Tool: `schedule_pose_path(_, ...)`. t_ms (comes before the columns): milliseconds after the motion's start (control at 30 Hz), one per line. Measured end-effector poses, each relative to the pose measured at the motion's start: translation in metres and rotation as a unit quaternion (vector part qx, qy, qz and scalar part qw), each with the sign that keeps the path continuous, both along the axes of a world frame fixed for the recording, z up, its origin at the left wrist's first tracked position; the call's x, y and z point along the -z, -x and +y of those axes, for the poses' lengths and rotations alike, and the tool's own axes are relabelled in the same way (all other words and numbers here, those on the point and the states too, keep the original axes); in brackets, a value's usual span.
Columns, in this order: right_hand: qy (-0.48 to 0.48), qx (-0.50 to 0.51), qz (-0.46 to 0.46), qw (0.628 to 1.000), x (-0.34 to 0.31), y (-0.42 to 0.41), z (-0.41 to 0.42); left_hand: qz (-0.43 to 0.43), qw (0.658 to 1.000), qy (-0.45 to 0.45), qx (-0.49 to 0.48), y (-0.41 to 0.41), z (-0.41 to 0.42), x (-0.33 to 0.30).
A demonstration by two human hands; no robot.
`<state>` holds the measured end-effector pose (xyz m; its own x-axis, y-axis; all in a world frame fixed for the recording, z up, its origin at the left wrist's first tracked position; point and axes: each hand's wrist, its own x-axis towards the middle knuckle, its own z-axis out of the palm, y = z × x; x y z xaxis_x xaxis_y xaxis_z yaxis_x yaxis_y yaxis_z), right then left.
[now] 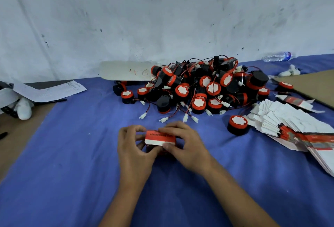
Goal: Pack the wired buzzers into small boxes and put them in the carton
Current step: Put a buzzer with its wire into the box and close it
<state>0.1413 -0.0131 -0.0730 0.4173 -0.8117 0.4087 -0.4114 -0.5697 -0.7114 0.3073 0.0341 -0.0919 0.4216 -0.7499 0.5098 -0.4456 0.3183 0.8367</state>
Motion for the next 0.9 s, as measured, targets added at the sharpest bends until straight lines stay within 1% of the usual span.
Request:
schedule_pose_path(100,0.016,0.015,-0.015,1.000,-0.0029,-0.0022,-0.0003,0.001,1.000,0.010,0.010,0.0002,-0.0022,0.0000)
schedule_pose_path(267,-0.018,0.012,-0.044,0.999,-0.0059,-0.0010,-0.0011,-0.010,1.000,0.016,0.015,0.0055,0.0005,-0.0040)
schedule_pose_path(400,-0.034,0.003,-0.038,0.999,-0.0060,-0.0012,-0.0011,-0.029,0.999,0.006,0.028,0.0037,0.0020,-0.0053)
schedule_pose_path(533,-0.022,0.002,-0.025,0.999,-0.0047,-0.0013,-0.0011,-0.044,0.999,-0.001,0.029,0.0022,0.0021,-0.0045)
schedule_pose_path(633,0.012,0.002,-0.006,1.000,-0.0023,-0.0019,-0.0005,-0.064,0.998,-0.006,0.022,0.0012,0.0017,-0.0046)
schedule_pose_path(900,0.040,0.017,-0.012,0.999,0.0014,-0.0045,0.0003,-0.070,0.997,-0.018,0.022,0.0006,0.0052,-0.0069)
